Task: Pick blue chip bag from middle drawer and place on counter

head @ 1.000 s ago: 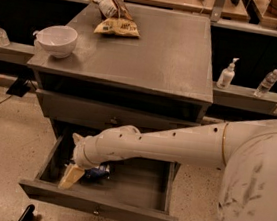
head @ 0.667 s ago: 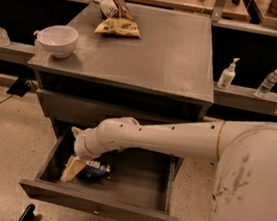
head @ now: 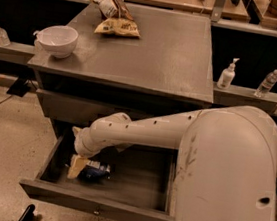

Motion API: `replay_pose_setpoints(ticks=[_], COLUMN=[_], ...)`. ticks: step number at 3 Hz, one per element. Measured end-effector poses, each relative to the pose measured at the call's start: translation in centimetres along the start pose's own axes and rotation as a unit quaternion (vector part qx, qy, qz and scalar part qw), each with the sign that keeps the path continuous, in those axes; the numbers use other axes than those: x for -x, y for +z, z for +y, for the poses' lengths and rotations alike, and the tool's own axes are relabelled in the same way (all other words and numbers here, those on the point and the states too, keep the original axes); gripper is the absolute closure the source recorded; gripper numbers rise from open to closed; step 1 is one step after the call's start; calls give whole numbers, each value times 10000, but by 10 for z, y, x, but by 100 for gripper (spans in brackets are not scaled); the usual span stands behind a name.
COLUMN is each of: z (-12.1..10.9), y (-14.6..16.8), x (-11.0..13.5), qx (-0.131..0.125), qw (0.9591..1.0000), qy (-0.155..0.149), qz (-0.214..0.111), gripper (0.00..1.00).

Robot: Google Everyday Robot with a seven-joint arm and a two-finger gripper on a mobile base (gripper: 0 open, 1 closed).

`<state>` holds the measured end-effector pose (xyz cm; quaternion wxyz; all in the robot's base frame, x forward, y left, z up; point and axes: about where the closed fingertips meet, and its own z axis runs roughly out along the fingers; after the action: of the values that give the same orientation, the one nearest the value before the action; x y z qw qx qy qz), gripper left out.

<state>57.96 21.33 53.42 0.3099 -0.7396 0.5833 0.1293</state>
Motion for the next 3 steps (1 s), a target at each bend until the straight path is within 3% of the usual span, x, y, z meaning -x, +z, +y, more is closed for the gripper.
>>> replay_pose_setpoints(ticks=[1, 2, 3], z=[-3, -5, -4], y=[19, 28, 29], x=[-16, -29, -29], qx=[113, 132, 5], qw=[9992, 9938, 9892], qy=[256, 484, 300], qz=[-298, -992, -1436], gripper=[0, 0, 0])
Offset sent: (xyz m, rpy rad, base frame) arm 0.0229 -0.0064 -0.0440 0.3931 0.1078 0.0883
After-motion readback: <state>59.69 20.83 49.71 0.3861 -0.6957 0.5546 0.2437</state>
